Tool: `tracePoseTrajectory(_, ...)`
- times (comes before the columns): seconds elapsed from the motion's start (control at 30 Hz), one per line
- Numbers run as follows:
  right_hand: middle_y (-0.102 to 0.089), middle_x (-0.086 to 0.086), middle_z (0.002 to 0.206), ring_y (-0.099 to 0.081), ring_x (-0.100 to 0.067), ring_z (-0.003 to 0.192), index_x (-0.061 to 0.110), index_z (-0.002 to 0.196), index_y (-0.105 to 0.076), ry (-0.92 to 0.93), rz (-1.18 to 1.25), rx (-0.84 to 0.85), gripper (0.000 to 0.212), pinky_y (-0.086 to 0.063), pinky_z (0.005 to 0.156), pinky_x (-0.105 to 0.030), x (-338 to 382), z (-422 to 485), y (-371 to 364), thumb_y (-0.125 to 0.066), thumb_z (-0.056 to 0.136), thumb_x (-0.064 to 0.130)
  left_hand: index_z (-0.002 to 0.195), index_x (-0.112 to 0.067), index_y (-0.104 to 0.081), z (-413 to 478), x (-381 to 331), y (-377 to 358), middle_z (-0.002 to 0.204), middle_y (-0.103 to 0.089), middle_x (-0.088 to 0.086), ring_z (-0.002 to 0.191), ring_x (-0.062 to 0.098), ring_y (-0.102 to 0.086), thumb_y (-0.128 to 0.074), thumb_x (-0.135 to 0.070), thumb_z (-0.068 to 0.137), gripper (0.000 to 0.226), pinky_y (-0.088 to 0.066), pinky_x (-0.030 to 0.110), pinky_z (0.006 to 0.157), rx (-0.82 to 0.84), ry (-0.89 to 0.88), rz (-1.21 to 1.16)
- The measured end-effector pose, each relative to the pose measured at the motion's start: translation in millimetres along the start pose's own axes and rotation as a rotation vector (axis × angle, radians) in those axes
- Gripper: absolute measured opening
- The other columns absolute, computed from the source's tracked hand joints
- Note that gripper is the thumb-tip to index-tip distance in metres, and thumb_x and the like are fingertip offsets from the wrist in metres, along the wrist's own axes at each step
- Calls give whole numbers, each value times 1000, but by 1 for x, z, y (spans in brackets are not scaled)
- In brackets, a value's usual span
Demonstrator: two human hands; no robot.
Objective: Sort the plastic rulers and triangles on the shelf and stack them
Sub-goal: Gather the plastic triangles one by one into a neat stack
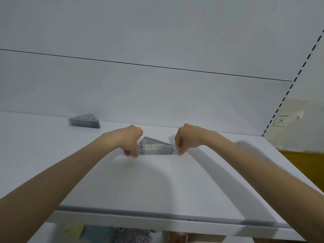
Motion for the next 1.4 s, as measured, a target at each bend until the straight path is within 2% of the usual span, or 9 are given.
tracePoseTrajectory(0.1,-69,2,73,-60,-14,78,16,83,-74,10,-15,22,37,-45,61,-26,7,5,-3,-79,65,48,105,-16,-42,3,1,-1,82,-70,10,65,21,-68,-78,-14,68,52,-52,28,63,-34,1,-5)
tracePoseTrajectory(0.27,-53,2,54,-47,-18,63,16,57,-62,36,-10,-33,31,-33,51,-24,24,15,-2,-79,71,38,97,-8,-50,5,-3,3,82,-71,17,63,23,-60,-79,-13,64,44,-42,23,51,-97,11,-26)
tracePoseTrajectory(0.4,-52,2,50,-46,-17,60,20,49,-57,38,-33,-29,35,-34,50,-23,25,18,-2,-79,71,36,96,-10,-52,5,-4,3,81,-71,15,84,26,-66,-80,-15,64,43,-40,24,50,-95,3,-6)
tracePoseTrajectory(0.6,-57,4,54,-47,-10,62,18,55,-62,3,-19,25,35,-36,52,-24,23,19,-4,-81,66,44,95,-13,-43,6,-3,3,90,-71,16,94,26,-68,-85,-23,60,56,-46,25,57,-80,18,-43)
tracePoseTrajectory(0.8,-66,2,90,-61,-19,88,17,94,-66,1,64,-31,54,-53,77,-32,38,31,-10,-84,57,52,112,-14,-42,1,-13,1,103,-50,4,89,22,-57,-83,-39,64,68,-45,29,61,-77,40,56)
tracePoseTrajectory(1.0,-63,1,84,-56,-18,81,13,89,-66,41,107,-22,47,-47,70,-30,49,41,-10,-83,63,48,72,-12,-41,3,-16,5,78,-46,2,61,20,-51,-83,-24,64,44,-34,23,45,-119,52,66)
tracePoseTrajectory(1.1,-61,1,77,-54,-17,75,13,85,-66,66,122,-26,44,-44,66,-28,49,40,-9,-83,64,49,82,-9,-47,1,-12,6,88,-52,5,65,21,-54,-84,-23,64,44,-38,23,47,-122,64,47)
tracePoseTrajectory(1.23,-61,1,76,-53,-13,71,13,83,-63,78,141,-27,48,-41,62,-24,50,38,-9,-84,63,51,107,-9,-53,0,-11,5,101,-51,4,82,20,-54,-84,-30,65,57,-48,29,67,-136,61,50)
tracePoseTrajectory(1.4,-56,4,73,-52,-16,72,15,79,-62,62,150,-34,38,-40,58,-25,54,44,-11,-84,64,43,86,-13,-43,7,-14,0,81,-44,-2,70,17,-48,-83,-28,65,48,-35,24,50,-135,37,-6)
Point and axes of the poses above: each hand's wrist, its own z-axis towards the middle knuckle, its own y-axis out of the back of the hand, x = y × z, the point moved 8 cm from there along z, towards the middle knuckle
